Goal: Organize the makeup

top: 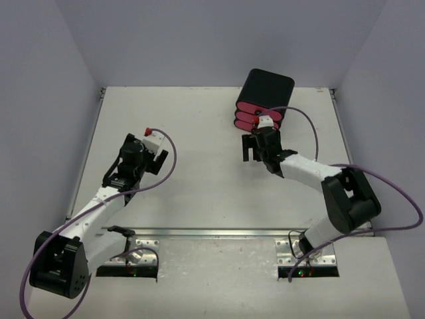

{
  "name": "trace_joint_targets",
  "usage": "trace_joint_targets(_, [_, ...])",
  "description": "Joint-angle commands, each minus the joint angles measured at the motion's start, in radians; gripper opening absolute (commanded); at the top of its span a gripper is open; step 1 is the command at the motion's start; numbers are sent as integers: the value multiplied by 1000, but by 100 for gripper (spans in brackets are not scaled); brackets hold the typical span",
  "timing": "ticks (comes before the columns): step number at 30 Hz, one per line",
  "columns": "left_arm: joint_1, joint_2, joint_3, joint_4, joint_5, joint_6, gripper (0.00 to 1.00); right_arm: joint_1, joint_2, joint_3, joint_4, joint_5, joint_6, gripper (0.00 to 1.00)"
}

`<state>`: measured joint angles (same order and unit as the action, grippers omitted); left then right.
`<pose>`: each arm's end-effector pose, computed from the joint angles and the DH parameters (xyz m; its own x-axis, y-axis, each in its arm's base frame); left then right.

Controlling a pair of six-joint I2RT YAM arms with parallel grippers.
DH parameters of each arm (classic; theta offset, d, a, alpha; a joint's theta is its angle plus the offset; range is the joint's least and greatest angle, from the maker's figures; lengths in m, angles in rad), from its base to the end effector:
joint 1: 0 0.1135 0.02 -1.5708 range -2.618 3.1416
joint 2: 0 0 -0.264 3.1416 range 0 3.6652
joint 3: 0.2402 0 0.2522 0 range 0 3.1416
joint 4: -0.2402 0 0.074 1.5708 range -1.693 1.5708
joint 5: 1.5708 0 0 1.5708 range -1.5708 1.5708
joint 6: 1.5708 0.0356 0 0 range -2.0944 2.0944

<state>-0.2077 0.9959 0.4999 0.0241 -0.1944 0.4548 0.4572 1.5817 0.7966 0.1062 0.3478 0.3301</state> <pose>0.2142 -0.0381 0.2217 -0.3847 0.5216 -0.7616 0.2259 0.8532 0.4702 0.2945 0.1313 0.1793 -0.5904 0.0492 -0.8056 0.0152 0.9986 0.0498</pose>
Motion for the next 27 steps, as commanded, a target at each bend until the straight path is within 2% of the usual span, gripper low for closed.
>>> trace_joint_targets(1, [17,-41,19,-21,-39,25,100,-13,-208,-51,-178,-53,61,98])
trace_joint_targets(4, [27,-45,-8,-63,-82,21,100,-98,-293,-55,-393,2,144,99])
trace_joint_targets(6, [49,-52,-41,-48,-94,25,100,-231,-386,-104,-429,-3,205,99])
trace_joint_targets(9, [99,-38,-59,-43,-68,16,100,-461,-502,-209,-437,-103,248,99])
trace_joint_targets(11, [142,-21,-68,-43,-36,3,100,-574,-538,-262,-435,-87,287,99])
trace_joint_targets(16, [239,-10,-75,-43,46,-19,100,-604,-554,-298,-436,-15,320,99])
trace_joint_targets(27, [304,-103,-83,-47,106,-38,100,-604,-559,-298,-447,-83,356,99])
